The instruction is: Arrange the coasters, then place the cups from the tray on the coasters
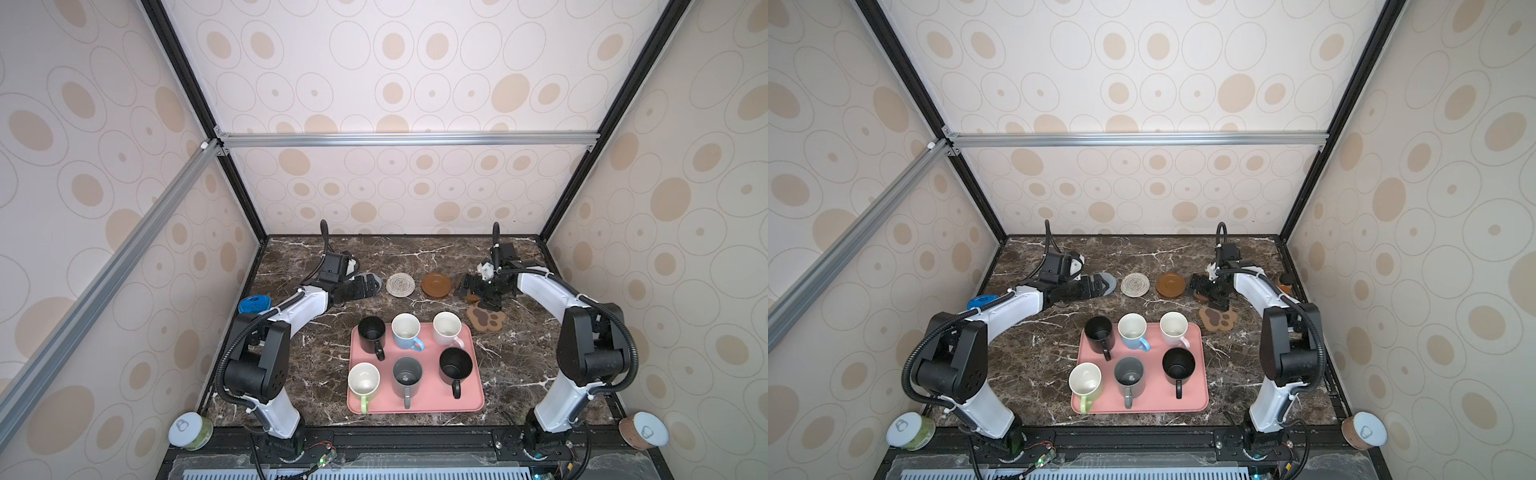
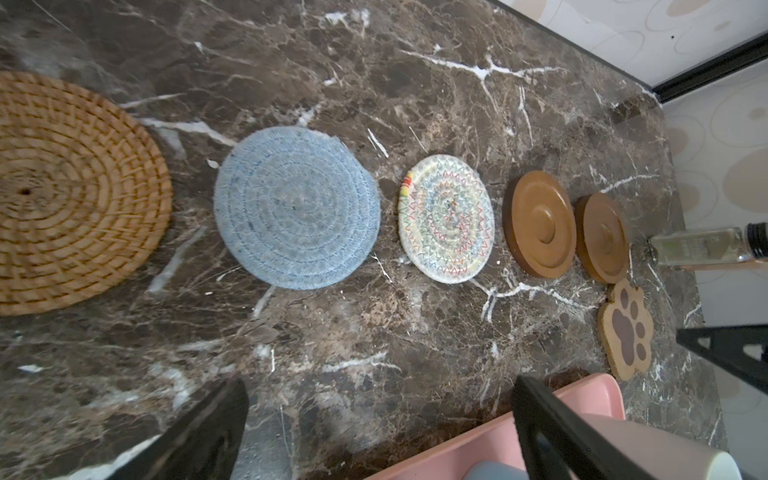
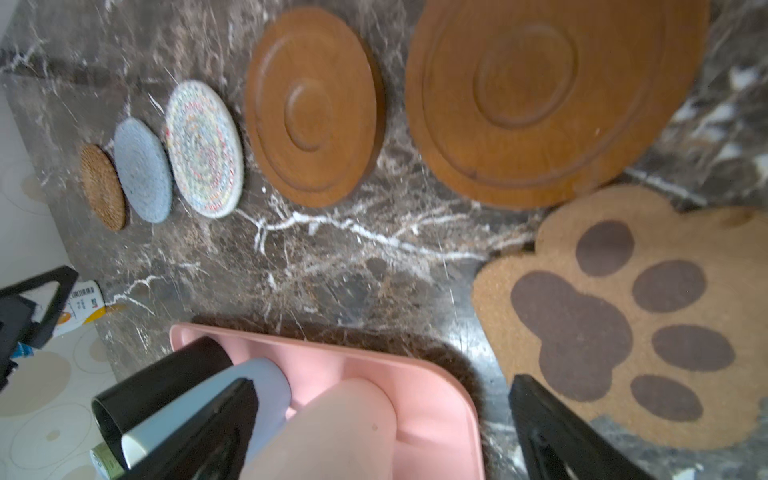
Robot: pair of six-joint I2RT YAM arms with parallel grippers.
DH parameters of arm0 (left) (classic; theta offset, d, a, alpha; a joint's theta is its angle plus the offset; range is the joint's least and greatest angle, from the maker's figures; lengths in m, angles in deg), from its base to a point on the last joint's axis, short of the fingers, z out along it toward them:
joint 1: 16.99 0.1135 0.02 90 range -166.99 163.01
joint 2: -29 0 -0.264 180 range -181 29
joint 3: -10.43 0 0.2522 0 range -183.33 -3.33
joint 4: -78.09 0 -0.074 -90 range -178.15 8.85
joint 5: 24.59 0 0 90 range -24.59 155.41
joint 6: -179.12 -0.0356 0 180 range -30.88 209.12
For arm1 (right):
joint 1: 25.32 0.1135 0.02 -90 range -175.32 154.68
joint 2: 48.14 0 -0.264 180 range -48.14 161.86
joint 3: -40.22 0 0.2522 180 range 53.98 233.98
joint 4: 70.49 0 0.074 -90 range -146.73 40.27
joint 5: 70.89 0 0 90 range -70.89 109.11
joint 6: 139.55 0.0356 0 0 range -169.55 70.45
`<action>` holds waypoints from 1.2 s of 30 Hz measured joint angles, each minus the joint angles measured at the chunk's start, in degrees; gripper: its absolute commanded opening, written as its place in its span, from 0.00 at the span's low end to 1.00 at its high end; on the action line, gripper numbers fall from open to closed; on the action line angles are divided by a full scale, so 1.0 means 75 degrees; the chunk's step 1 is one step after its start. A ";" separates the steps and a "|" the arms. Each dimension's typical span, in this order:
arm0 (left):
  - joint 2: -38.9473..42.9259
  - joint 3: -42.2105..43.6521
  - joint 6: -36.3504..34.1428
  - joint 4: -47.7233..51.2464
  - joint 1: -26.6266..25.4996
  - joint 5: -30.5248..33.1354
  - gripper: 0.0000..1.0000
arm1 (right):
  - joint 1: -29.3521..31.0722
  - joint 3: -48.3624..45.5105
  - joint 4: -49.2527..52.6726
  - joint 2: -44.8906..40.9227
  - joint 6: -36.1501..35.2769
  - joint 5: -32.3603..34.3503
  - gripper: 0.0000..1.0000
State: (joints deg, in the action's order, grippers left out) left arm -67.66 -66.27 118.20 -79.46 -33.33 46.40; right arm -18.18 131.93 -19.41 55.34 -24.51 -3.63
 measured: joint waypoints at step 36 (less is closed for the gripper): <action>0.1067 0.1227 0.0358 -0.0125 -0.0023 0.0061 1.00 | -0.0163 0.2958 -0.0536 0.3290 0.0152 -0.0836 0.99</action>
State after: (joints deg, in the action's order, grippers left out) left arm -59.66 -57.06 120.89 -80.40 -33.50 46.86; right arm -19.41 154.11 -23.43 80.02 -23.37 -9.91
